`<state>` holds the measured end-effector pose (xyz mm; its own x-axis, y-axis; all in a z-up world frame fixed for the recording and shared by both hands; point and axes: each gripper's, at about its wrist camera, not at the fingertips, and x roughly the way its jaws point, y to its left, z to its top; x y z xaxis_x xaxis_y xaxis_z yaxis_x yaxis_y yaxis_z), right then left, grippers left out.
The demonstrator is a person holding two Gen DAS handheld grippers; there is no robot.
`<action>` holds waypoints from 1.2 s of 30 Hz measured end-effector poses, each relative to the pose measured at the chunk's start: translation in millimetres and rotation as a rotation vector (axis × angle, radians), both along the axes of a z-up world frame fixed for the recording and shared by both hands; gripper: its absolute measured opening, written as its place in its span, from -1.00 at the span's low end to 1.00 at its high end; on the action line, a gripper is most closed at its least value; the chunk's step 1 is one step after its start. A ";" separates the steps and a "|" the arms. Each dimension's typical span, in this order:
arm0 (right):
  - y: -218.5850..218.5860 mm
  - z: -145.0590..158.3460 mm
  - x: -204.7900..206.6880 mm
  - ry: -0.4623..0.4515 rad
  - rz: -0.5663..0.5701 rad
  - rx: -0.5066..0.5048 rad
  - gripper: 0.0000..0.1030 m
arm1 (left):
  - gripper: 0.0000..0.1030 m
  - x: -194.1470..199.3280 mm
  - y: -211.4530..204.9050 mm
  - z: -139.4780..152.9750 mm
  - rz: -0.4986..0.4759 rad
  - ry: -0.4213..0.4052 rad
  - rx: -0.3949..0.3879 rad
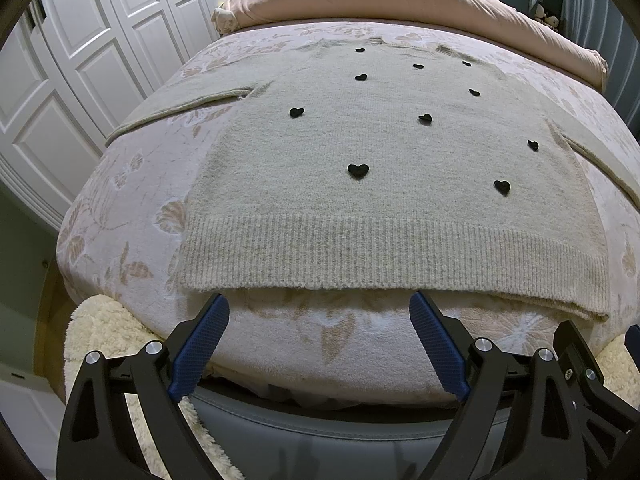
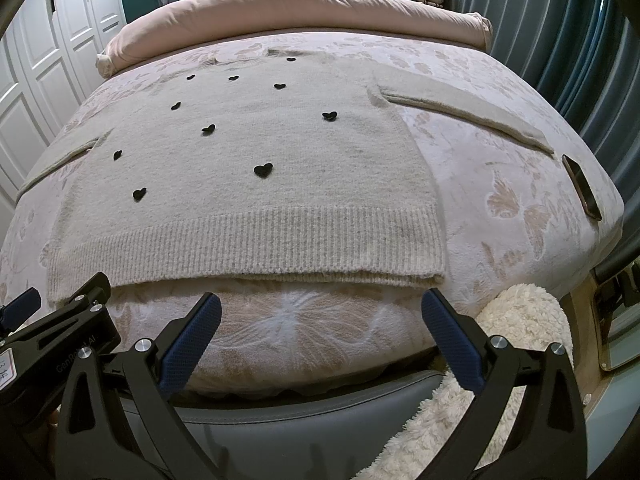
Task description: Fold small clothes
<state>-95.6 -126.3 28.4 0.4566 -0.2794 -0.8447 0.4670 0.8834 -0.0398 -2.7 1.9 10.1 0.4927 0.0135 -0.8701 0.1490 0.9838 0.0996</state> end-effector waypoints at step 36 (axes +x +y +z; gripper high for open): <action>-4.6 -11.9 6.7 0.034 -0.003 0.025 0.90 | 0.70 3.6 -1.4 -14.4 0.006 0.041 -0.001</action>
<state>-88.8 -130.8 16.4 0.4270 -0.2595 -0.8662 0.4685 0.8828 -0.0335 0.9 0.5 -4.3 0.4565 0.0158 -0.8896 0.1468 0.9848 0.0929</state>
